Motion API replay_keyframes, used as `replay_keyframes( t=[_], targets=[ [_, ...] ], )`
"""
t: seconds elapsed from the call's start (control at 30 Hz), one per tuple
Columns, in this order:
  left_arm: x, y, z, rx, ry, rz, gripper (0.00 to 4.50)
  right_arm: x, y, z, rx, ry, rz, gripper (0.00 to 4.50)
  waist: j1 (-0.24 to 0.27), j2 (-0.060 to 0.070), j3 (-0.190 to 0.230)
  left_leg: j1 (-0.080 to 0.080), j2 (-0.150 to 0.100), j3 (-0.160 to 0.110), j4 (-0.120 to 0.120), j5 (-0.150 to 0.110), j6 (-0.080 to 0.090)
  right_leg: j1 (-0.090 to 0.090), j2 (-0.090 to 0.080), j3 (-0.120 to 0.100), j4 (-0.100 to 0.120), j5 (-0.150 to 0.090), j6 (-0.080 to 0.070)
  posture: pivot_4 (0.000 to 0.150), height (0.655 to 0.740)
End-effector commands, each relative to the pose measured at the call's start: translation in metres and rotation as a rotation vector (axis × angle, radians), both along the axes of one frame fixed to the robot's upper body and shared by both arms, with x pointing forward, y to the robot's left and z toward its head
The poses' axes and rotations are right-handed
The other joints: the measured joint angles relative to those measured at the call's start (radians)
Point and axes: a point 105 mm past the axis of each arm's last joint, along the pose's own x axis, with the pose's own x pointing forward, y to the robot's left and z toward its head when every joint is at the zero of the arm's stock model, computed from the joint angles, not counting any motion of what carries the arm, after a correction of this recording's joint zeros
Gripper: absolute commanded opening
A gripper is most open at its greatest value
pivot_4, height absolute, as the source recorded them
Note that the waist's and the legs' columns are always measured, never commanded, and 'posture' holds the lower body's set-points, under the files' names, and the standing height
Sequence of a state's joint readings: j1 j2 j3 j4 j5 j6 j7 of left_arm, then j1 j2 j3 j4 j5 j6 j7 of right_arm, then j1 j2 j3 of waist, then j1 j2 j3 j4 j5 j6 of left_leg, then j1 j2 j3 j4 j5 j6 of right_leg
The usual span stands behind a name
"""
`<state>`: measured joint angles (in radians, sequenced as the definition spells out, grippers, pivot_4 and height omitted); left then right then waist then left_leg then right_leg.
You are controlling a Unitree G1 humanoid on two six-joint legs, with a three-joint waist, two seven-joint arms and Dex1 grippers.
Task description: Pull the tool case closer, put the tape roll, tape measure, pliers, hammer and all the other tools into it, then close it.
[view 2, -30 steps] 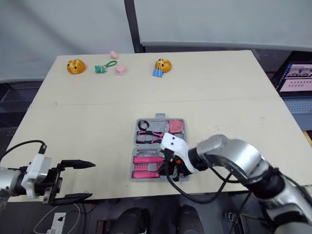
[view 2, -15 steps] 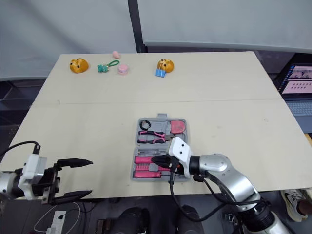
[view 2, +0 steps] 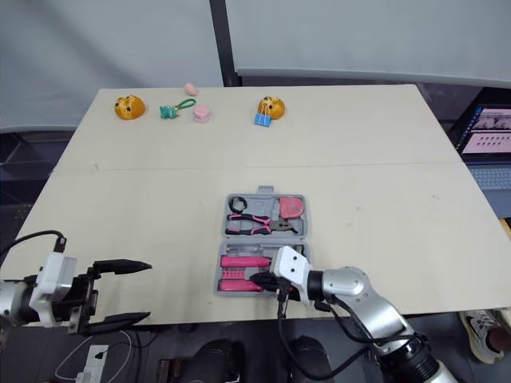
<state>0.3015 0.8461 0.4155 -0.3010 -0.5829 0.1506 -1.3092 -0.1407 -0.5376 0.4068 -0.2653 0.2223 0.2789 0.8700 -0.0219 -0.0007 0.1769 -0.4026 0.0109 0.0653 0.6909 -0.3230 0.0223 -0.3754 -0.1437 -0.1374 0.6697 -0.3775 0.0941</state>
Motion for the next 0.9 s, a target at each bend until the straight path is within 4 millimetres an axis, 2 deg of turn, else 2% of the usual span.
replay_keyframes(
  t=[0.03,0.23,0.57,0.9],
  targets=[
    [-0.001,0.003,0.005,0.028,-0.022,-0.001,4.50,-0.003,0.007,0.004,0.022,-0.028,0.038,0.03,0.000,0.000,0.000,0.000,0.000,0.000,0.000,0.000,0.000,0.000,0.000,0.000,0.000,0.000,0.000,0.150,0.6677],
    [0.000,0.002,0.006,0.030,-0.020,-0.007,4.50,0.005,0.003,-0.004,-0.020,-0.035,0.014,0.03,0.002,0.000,0.000,0.000,0.000,0.000,0.001,0.000,0.000,0.000,0.000,0.000,0.001,0.000,0.000,0.150,0.6677],
    [-0.001,0.001,0.006,0.031,-0.017,-0.011,4.50,0.006,0.001,-0.011,-0.053,-0.025,0.016,0.03,0.003,0.000,0.000,0.000,0.000,0.000,0.002,0.000,0.000,0.000,0.000,0.000,0.003,0.000,0.000,0.150,0.6677],
    [0.001,0.000,0.008,0.036,-0.019,-0.014,4.50,-0.001,-0.007,-0.035,-0.170,0.012,0.026,0.03,0.004,-0.002,-0.001,0.000,0.000,0.000,0.003,0.000,0.000,0.000,0.000,0.000,0.003,0.000,0.000,0.150,0.6677]
  ],
)
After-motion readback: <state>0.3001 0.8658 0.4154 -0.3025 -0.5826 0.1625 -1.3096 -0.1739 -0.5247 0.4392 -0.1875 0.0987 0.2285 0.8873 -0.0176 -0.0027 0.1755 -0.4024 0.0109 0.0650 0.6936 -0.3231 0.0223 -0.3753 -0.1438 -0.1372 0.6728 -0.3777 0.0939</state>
